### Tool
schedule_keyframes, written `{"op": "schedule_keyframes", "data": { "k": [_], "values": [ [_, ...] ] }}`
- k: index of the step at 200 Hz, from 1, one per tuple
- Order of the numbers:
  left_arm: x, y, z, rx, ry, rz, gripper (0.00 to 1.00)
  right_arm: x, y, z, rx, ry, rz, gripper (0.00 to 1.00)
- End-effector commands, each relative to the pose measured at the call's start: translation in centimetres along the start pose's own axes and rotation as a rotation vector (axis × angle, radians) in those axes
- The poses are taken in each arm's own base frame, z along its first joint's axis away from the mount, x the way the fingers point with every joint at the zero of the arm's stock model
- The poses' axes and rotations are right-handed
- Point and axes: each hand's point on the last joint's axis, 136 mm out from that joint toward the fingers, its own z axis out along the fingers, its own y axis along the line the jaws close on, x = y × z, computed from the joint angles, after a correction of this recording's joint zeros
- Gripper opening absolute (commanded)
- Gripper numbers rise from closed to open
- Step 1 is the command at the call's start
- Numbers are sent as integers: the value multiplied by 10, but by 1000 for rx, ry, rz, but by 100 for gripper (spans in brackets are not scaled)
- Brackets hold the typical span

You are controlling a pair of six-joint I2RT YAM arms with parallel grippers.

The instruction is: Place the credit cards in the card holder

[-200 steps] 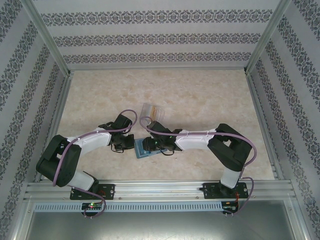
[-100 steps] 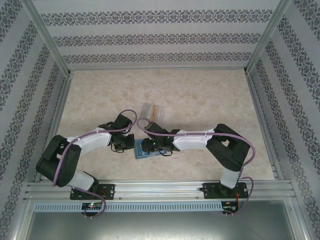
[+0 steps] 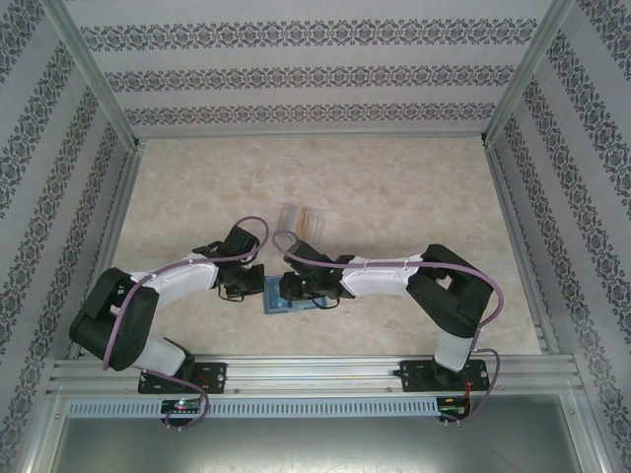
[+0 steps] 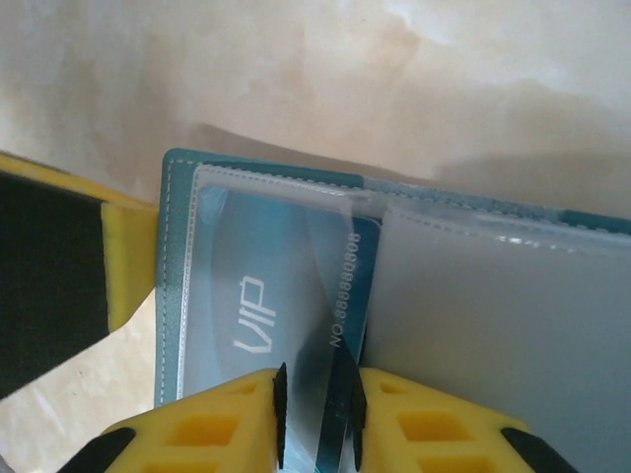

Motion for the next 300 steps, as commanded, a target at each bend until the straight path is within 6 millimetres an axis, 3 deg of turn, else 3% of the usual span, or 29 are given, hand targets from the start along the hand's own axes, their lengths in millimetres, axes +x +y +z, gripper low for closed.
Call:
{"op": "schedule_keyframes", "data": {
  "k": [1, 42, 92, 117, 201, 240, 300],
  "values": [
    [7, -26, 19, 150, 42, 14, 6, -15, 31, -5, -88, -46, 91, 21],
    [9, -26, 18, 154, 45, 17, 6, -13, 24, 6, -69, -39, 213, 12],
    [9, -25, 17, 151, 40, 11, 5, -11, 21, 9, -69, -32, 238, 12],
    [7, -21, 15, 123, 26, 20, 10, -16, 20, -6, -50, -62, 179, 17],
    [-13, -21, -10, 48, -30, 79, 16, -11, -24, -53, 70, -140, 59, 34],
    [-14, -22, -10, 51, -33, 65, 16, 0, -58, -56, 177, -138, 56, 39],
    [-10, -17, -5, 34, -9, 58, 17, 13, -68, -47, 186, -100, 87, 42]
  ]
}}
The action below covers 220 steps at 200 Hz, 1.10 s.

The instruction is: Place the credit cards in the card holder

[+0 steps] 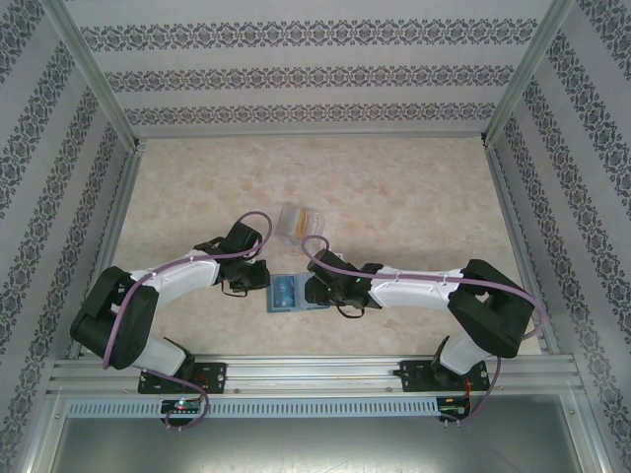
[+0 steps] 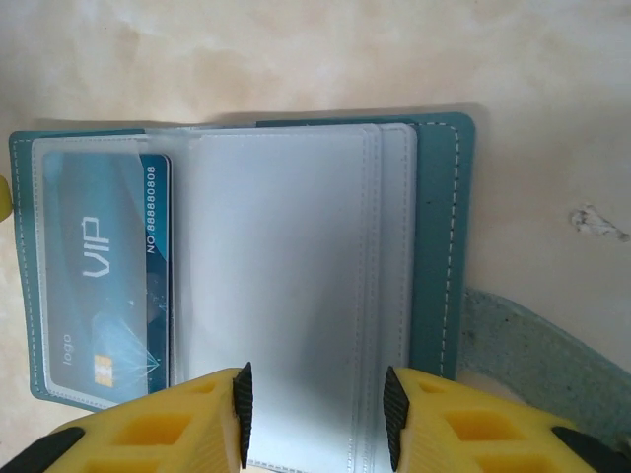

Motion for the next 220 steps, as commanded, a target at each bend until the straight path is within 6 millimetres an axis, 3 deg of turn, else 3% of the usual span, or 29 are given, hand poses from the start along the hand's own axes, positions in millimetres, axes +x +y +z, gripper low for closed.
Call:
{"op": "schedule_keyframes", "data": {
  "k": [1, 220],
  "values": [
    [3, -2, 2, 3, 22, 11, 17, -1, -7, 2, 21, -7, 12, 42],
    [10, -8, 13, 54, 51, -13, 16, 0, 13, 10, -21, 14, -32, 17]
  ]
}}
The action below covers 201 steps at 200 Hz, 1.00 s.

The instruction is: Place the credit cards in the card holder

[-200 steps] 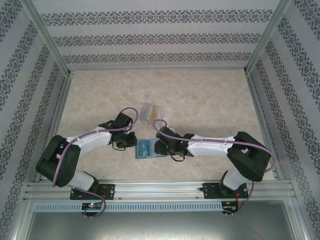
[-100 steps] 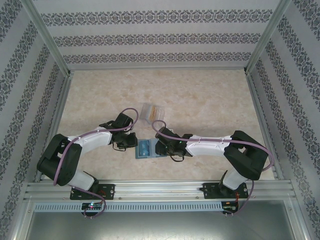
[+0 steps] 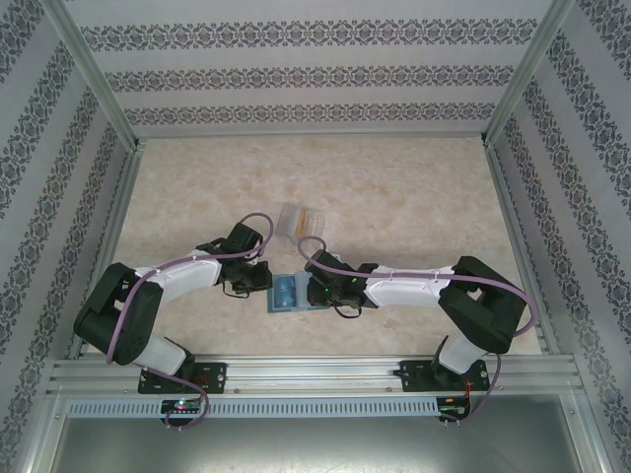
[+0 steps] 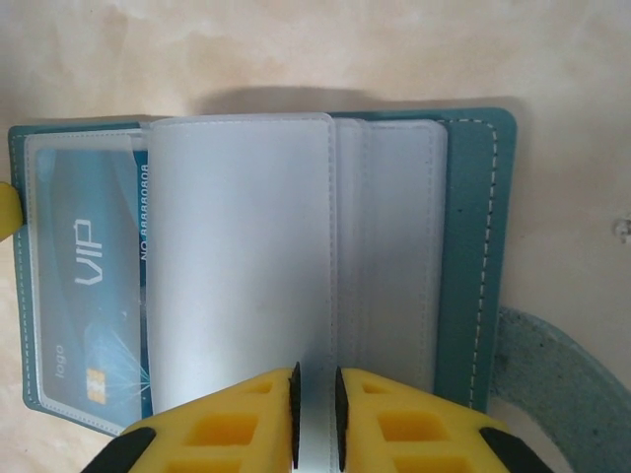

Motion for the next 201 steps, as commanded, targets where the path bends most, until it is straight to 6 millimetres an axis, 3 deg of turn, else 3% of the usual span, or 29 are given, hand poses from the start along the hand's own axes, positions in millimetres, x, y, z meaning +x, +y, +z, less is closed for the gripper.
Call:
{"op": "schedule_keyframes", "data": {
  "k": [1, 68, 117, 159, 201],
  "values": [
    [5, -2, 6, 13, 21, -4, 16, -2, 11, 0, -20, -1, -28, 17],
    [6, -2, 8, 30, 16, -9, 16, 0, 19, 4, -57, 10, -32, 18],
    [6, -3, 7, 37, 12, -7, 16, -2, 42, 4, -177, 14, -48, 22],
    [8, -2, 9, 42, 13, -9, 16, -9, 61, -4, -280, -14, -47, 32],
    [7, -4, 9, 50, 9, -5, 16, -10, 73, 5, -370, 21, -13, 35]
  ]
}}
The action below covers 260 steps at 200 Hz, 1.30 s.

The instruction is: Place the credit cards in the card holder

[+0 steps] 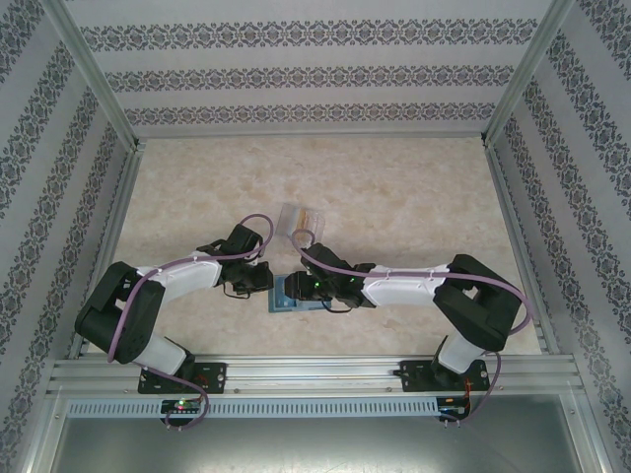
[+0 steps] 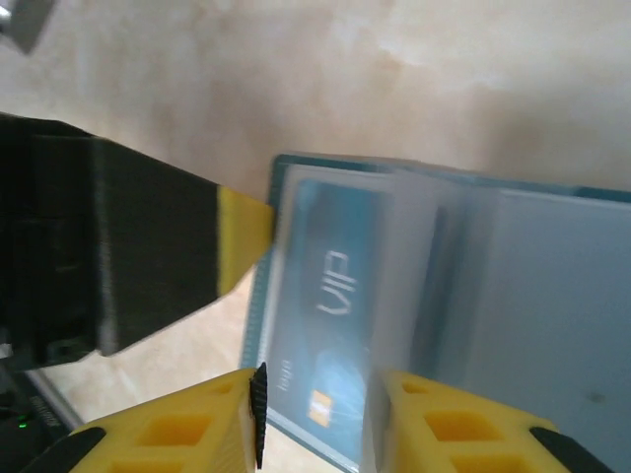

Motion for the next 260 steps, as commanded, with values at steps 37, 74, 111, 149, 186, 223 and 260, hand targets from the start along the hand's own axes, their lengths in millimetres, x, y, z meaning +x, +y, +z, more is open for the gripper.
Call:
{"op": "schedule_keyframes", "data": {
  "k": [37, 74, 111, 149, 186, 223, 260],
  "values": [
    [4, -4, 0, 29, -2, 2, 16, 0, 17, 10, -103, 25, 6, 35],
    [2, 1, -8, 19, -22, -10, 18, 1, 22, 14, -121, 45, -13, 35],
    [-5, 17, -26, -42, -68, -38, 34, 6, 24, 26, -141, 82, -7, 36],
    [-21, 26, -68, -136, -207, -30, 49, -9, 39, 4, -181, 1, -82, 39],
    [-33, 11, -88, -115, -245, -4, 57, -30, 31, -48, -109, -170, -208, 51],
    [-57, -31, -110, 23, -322, 59, 74, -58, -12, -107, 97, -402, -260, 69],
    [-88, -78, -122, 78, -332, 158, 78, -76, -65, -154, 243, -534, -158, 85]
  ]
}}
